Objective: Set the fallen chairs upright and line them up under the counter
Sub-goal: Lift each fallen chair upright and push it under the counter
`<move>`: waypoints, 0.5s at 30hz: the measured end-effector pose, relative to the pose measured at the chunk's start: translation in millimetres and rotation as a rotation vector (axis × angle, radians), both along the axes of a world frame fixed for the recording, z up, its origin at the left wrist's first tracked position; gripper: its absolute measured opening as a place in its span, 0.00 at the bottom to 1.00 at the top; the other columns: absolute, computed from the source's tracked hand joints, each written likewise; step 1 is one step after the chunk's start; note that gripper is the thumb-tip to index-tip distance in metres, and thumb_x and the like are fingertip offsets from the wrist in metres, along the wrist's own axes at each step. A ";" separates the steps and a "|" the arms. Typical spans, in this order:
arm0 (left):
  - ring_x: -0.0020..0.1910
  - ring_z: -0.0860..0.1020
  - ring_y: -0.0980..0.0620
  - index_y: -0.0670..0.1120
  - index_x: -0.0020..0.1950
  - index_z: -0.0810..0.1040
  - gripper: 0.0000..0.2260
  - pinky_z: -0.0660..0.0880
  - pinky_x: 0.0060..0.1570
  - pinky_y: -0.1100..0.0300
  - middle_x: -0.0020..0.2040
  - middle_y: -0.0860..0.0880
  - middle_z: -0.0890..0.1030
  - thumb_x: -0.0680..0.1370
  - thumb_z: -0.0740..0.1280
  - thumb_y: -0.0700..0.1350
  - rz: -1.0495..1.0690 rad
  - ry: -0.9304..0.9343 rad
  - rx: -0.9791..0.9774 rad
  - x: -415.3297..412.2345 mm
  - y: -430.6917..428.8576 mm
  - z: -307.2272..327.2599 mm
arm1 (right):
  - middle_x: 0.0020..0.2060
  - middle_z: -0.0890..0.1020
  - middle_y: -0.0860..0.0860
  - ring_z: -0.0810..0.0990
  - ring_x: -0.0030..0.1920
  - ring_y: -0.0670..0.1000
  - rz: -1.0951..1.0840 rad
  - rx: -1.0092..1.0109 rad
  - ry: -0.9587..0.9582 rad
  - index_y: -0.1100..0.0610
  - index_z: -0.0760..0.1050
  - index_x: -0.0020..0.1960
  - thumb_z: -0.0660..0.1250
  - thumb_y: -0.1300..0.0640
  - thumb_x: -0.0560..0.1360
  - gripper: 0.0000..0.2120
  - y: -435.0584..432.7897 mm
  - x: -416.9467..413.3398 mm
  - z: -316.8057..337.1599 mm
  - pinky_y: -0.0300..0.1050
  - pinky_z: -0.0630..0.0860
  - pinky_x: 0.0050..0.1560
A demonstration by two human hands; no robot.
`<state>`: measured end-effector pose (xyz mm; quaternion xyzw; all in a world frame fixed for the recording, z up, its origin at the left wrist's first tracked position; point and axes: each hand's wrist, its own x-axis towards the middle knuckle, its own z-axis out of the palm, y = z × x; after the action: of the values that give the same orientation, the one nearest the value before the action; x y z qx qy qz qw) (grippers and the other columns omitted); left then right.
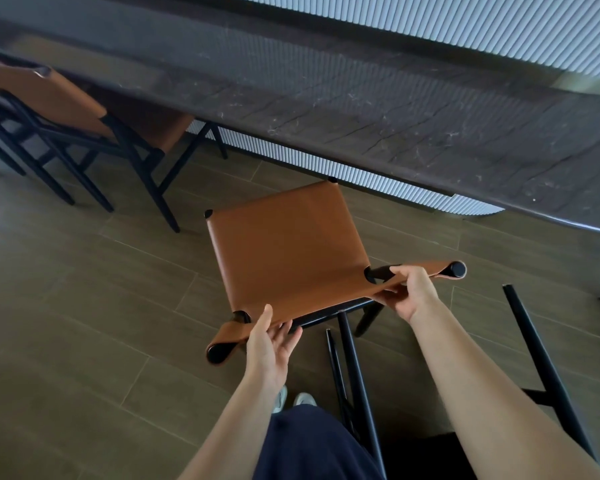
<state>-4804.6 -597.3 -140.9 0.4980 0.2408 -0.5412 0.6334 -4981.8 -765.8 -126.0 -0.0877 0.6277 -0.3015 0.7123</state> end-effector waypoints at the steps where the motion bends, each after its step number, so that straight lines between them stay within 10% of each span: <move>1: 0.63 0.75 0.41 0.40 0.62 0.73 0.13 0.77 0.51 0.45 0.61 0.37 0.76 0.80 0.65 0.44 -0.011 -0.010 0.004 2.3 -1.4 1.2 | 0.48 0.79 0.64 0.82 0.46 0.64 -0.004 -0.009 -0.011 0.64 0.71 0.50 0.58 0.68 0.76 0.05 -1.8 1.3 0.8 0.58 0.80 0.29; 15: 0.54 0.79 0.39 0.39 0.52 0.76 0.03 0.80 0.52 0.47 0.55 0.37 0.77 0.78 0.65 0.36 0.042 -0.071 -0.036 91.8 -74.5 66.3 | 0.43 0.75 0.61 0.79 0.51 0.66 0.074 -0.112 -0.030 0.62 0.67 0.42 0.56 0.73 0.73 0.08 -62.6 83.0 52.0 0.63 0.80 0.29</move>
<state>-4712.9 -671.7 -74.6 0.5004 0.2187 -0.5138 0.6617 -4898.8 -828.4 -74.1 -0.1459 0.5955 -0.3109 0.7262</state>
